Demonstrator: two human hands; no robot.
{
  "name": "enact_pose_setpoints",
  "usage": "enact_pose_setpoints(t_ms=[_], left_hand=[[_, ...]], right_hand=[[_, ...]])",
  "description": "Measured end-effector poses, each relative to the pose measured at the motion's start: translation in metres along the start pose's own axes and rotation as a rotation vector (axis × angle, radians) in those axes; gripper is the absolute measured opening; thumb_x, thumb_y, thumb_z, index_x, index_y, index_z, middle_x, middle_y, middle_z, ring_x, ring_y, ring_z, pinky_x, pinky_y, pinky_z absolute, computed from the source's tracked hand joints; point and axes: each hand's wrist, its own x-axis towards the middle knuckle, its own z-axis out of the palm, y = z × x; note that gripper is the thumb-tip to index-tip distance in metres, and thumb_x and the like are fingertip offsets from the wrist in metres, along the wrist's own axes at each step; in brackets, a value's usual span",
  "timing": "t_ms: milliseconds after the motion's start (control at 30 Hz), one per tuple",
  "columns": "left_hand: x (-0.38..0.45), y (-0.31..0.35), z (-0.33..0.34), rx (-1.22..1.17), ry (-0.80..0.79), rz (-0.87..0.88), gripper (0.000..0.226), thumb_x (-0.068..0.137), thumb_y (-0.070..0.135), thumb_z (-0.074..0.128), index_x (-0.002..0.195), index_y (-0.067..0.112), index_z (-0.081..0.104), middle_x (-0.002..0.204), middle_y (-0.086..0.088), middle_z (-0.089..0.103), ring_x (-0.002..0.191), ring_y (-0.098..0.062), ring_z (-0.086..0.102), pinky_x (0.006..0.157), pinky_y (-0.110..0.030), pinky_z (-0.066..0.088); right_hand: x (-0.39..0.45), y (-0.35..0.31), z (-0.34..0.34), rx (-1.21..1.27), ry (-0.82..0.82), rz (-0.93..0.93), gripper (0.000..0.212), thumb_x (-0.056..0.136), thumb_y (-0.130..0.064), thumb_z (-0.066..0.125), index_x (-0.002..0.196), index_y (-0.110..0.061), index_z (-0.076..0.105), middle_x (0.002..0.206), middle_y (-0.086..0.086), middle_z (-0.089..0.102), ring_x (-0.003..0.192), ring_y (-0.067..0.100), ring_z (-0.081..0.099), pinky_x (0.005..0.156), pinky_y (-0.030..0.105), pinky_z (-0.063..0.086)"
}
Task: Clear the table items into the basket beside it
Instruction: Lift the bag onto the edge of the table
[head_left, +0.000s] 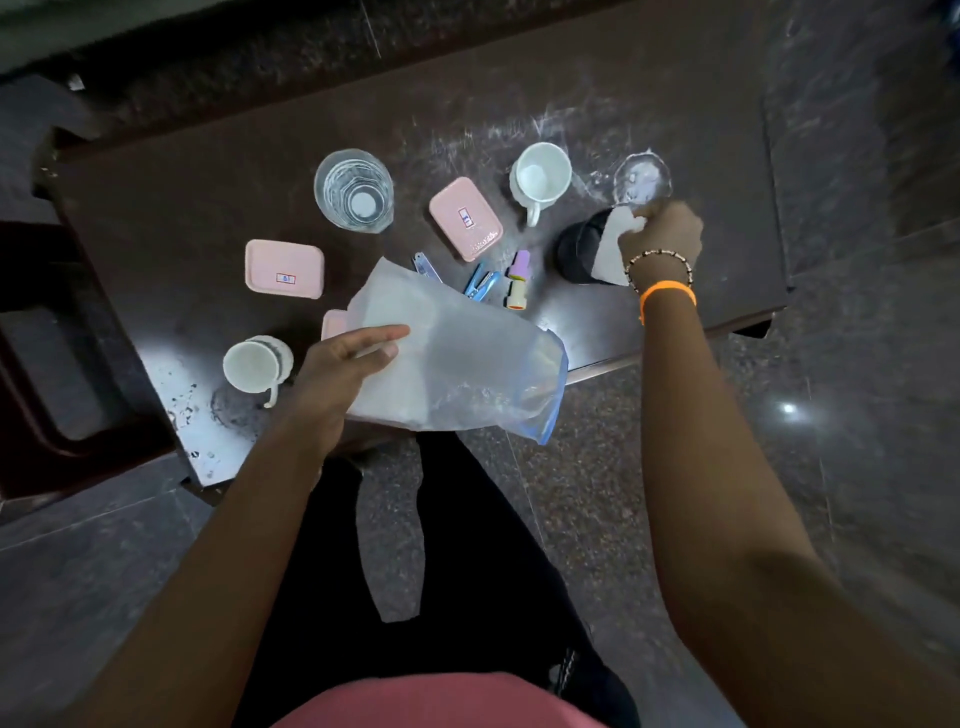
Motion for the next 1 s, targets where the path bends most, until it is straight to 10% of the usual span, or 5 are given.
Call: enact_pose_setpoints(t_ms=[333,533,700,800,1000], left_hand=[[0.002,-0.005,0.010,-0.077,-0.030,-0.083,0.023,0.087,0.005,0.056,0.097,0.020,0.070,0.119,-0.004,0.063,0.098,-0.015,0.060,0.083,-0.020,0.053],[0.004,-0.007,0.015,-0.254,0.026,-0.049,0.032,0.086,-0.004,0.053,0.105,0.020,0.063,0.105,0.014,0.067,0.095,-0.007,0.062,0.087,-0.022,0.053],[0.005,-0.015,0.021,-0.435,0.252,0.004,0.045,0.081,-0.015,0.055,0.102,0.021,0.038,0.104,0.008,0.054,0.093,-0.006,0.057,0.073,-0.023,0.056],[0.003,-0.025,0.026,-0.416,0.302,0.000,0.063,0.076,-0.016,0.061,0.112,0.021,0.025,0.107,0.009,0.050,0.097,-0.008,0.055,0.081,-0.036,0.055],[-0.016,-0.057,-0.002,-0.352,0.224,-0.074,0.097,0.065,-0.007,0.073,0.140,0.022,0.019,0.138,-0.003,0.047,0.122,-0.022,0.052,0.096,-0.050,0.049]], right_hand=[[0.016,0.003,0.027,-0.153,-0.080,-0.025,0.027,0.083,-0.016,0.063,0.105,0.000,0.063,0.115,0.022,0.062,0.107,0.037,0.060,0.088,0.039,0.050],[-0.039,0.041,0.019,0.165,0.049,-0.118,0.034,0.084,-0.003,0.052,0.117,-0.006,0.057,0.109,0.015,0.068,0.101,0.026,0.063,0.086,0.030,0.042],[-0.129,0.056,0.051,1.215,-0.430,0.578,0.030,0.069,-0.008,0.053,0.089,-0.027,0.043,0.090,-0.003,0.058,0.077,0.016,0.054,0.064,0.028,0.035],[-0.165,0.029,0.070,1.233,-0.753,0.502,0.019,0.076,-0.026,0.060,0.090,-0.030,0.048,0.102,-0.006,0.057,0.095,0.015,0.055,0.065,0.028,0.039],[-0.148,-0.001,0.103,1.068,-0.227,0.553,0.016,0.089,-0.021,0.057,0.074,-0.015,0.056,0.060,-0.006,0.061,0.048,0.007,0.062,0.041,0.018,0.047]])
